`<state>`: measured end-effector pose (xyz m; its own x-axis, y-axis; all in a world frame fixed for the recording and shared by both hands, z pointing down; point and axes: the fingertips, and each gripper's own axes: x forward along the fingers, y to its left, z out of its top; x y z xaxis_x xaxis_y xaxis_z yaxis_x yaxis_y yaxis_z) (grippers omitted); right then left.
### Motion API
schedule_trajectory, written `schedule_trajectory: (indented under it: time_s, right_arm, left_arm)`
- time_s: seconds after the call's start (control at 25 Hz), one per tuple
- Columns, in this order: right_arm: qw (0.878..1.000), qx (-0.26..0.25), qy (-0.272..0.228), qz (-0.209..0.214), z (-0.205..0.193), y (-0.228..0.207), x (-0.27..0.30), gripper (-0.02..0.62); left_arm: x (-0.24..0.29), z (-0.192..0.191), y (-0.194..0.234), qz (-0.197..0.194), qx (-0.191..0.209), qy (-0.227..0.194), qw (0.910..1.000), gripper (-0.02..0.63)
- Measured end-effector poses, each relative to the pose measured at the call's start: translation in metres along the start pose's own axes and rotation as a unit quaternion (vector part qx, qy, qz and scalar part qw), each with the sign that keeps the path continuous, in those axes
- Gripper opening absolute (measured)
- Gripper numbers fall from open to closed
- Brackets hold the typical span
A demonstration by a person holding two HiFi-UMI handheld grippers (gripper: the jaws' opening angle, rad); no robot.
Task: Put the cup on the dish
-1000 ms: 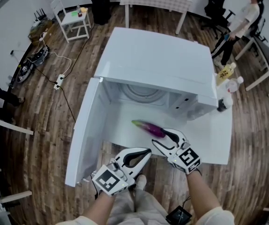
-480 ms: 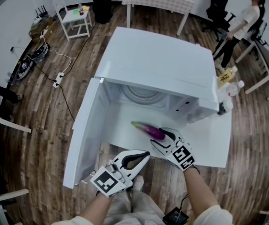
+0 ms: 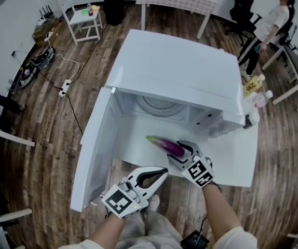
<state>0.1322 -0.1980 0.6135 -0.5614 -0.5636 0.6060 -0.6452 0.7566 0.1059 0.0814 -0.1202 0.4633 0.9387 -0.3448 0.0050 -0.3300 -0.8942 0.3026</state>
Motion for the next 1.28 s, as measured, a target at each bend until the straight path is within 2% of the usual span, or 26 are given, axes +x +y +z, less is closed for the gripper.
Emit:
schedule_trajectory:
  time_s: [0.68,1.0,1.28]
  right_arm:
    - [0.998,-0.024,0.051,-0.013,-0.020,-0.006,0.009,0.235]
    - [0.999,-0.014,0.033,-0.015,-0.013,-0.005,0.006,0.232]
    - [0.999,0.015,-0.014,-0.027,0.014,-0.013,0.000,0.232]
  left_arm:
    - [0.003,0.000,0.005,0.004,-0.009,-0.002,0.9999,0.003]
    - [0.003,0.000,0.006,0.006,-0.007,-0.004,1.0000,0.003]
    - [0.005,0.004,0.013,0.015,-0.007,-0.008,0.9998,0.003]
